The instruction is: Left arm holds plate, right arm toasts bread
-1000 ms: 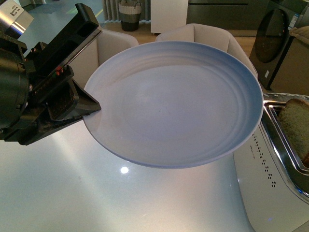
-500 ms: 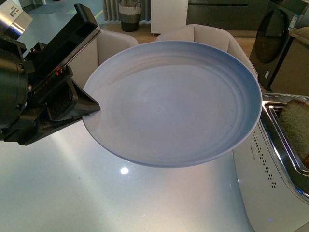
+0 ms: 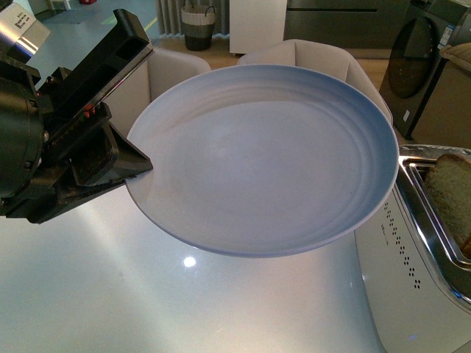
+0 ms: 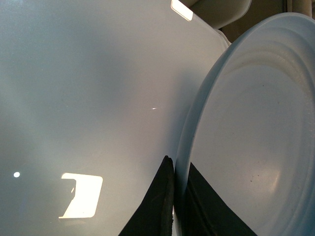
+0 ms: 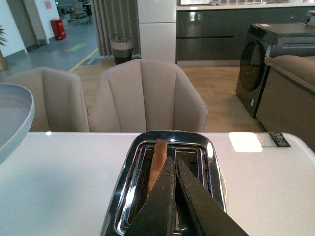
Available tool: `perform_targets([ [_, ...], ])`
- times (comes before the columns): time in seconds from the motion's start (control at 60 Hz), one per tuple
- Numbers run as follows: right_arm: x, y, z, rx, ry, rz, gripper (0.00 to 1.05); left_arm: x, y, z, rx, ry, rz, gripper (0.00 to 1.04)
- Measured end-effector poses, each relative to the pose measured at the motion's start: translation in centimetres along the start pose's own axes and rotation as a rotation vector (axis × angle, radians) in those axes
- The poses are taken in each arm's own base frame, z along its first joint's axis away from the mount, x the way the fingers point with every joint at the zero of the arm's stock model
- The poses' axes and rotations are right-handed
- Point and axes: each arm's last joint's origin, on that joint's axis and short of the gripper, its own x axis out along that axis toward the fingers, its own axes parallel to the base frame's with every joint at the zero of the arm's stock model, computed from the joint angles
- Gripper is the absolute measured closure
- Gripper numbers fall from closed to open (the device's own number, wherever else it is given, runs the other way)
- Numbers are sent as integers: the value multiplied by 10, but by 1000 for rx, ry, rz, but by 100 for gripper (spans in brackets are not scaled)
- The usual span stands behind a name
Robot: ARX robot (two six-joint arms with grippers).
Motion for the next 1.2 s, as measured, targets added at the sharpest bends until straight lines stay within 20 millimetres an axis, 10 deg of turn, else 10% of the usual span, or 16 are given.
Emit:
perform_targets([
  [0.433,-12,0,-3,-1,6,0,102,0,0,0,0,-1,0,102],
  [1.017,-12,0,-3,-1,5,0,9,0,0,0,0,0,0,102],
  [1.2,-12,0,-3,-1,5,0,9,0,-1,0,14,-13,24,102],
])
